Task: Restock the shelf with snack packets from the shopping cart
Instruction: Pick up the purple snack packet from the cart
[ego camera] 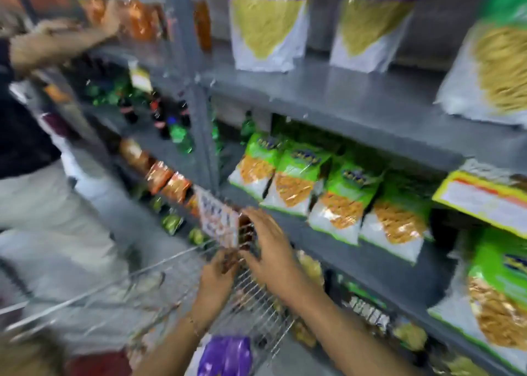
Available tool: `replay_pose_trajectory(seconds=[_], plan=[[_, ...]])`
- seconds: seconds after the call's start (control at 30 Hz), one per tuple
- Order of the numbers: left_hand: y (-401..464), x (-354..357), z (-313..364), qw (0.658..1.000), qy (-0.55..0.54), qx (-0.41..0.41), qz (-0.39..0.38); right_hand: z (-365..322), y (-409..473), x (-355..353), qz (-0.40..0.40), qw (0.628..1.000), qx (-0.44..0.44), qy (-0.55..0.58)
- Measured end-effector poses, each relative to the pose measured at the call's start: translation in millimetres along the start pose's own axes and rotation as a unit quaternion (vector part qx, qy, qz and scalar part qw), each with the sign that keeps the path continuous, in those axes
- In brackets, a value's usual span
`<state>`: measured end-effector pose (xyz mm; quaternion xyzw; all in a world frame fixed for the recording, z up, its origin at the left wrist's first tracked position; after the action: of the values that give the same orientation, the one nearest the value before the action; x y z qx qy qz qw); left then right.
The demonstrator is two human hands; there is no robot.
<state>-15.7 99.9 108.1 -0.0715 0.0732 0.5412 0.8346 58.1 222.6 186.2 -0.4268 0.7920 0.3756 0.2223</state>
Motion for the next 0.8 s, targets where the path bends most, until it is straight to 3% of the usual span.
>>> replay_pose_trajectory(seconds=[0.1, 0.23, 0.37, 0.4, 0.47, 0.57, 0.63, 0.8], plan=[[-33, -35, -100, 0.985, 0.101, -0.13, -0.049, 27, -26, 78, -0.168, 0.985, 0.026, -0.008], [-68, -64, -166, 0.924, 0.248, -0.282, -0.078, 65, -59, 153, -0.35, 0.932, 0.07, -0.06], [-80, -67, -185, 0.875, 0.304, -0.33, -0.181, 99, -92, 209, -0.475, 0.86, 0.104, -0.152], [-79, -65, -190, 0.866, 0.297, -0.346, -0.204, 105, -96, 220, -0.496, 0.843, 0.123, -0.169], [-76, -60, -208, 0.869, 0.253, -0.388, -0.178, 123, -104, 248, -0.53, 0.812, 0.167, -0.179], [-76, -60, -243, 0.862, 0.34, -0.335, -0.168, 141, -105, 276, -0.533, 0.797, 0.228, -0.17], [-79, -60, -270, 0.854, 0.348, -0.347, -0.172, 153, -104, 292, -0.521, 0.796, 0.256, -0.172], [-70, -66, -304, 0.834, 0.448, -0.251, -0.202, 175, -105, 324, -0.522, 0.767, 0.317, -0.195]])
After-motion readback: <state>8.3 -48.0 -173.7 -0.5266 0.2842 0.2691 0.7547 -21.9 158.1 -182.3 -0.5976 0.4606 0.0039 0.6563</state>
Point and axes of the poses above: each hand's wrist, its own y-axis towards the middle knuckle, its own x-axis out of the palm, z = x × y, the point moved 1 cm from there along y, towards the middle knuckle, and after that the axes turned 9 degrees about z, right-handed, at the moved point
